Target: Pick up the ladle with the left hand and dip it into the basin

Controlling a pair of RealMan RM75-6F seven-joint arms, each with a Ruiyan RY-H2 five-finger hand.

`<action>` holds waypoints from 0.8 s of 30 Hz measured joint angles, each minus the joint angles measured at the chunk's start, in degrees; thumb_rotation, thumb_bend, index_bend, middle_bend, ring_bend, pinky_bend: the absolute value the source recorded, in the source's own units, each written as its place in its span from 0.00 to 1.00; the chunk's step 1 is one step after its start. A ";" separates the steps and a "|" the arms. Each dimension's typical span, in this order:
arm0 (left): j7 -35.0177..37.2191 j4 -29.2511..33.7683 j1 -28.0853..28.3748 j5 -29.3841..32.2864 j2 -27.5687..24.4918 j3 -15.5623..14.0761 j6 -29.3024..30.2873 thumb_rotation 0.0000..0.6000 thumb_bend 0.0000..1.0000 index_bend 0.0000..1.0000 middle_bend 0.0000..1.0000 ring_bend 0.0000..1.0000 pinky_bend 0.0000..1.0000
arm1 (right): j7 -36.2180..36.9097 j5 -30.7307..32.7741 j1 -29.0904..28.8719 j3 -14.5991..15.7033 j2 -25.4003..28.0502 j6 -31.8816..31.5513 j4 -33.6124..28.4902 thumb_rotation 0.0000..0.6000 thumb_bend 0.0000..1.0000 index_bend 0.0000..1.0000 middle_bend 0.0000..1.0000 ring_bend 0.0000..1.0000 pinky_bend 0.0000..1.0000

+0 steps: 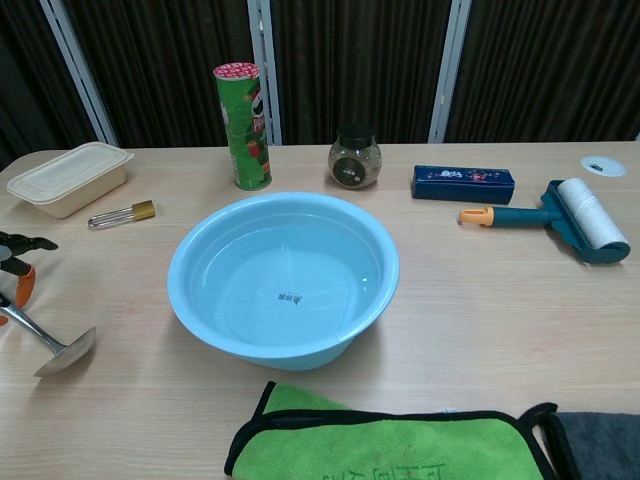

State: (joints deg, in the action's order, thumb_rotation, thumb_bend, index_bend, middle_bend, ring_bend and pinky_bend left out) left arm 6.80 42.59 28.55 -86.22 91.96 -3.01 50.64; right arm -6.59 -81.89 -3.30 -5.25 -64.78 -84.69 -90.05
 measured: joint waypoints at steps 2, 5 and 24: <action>0.23 -0.48 0.03 0.06 0.21 -0.12 -0.30 1.00 0.35 0.48 0.00 0.00 0.00 | -0.29 0.16 -0.12 -0.03 -0.14 0.19 0.01 1.00 0.00 0.00 0.00 0.00 0.00; 0.37 -0.97 0.05 0.09 0.42 -0.21 -0.46 1.00 0.35 0.48 0.00 0.00 0.00 | -0.43 0.27 -0.18 -0.05 -0.21 0.29 0.04 1.00 0.00 0.00 0.00 0.00 0.00; 1.12 -3.04 0.04 -0.02 1.43 -0.69 -0.87 1.00 0.37 0.57 0.00 0.00 0.00 | -0.76 0.42 -0.35 0.04 -0.32 0.57 0.07 1.00 0.00 0.00 0.00 0.00 0.00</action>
State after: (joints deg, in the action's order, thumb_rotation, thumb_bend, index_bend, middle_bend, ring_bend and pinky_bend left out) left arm 7.91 39.55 28.59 -86.24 93.39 -3.70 49.77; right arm -7.35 -81.47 -3.64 -5.21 -65.11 -84.12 -89.99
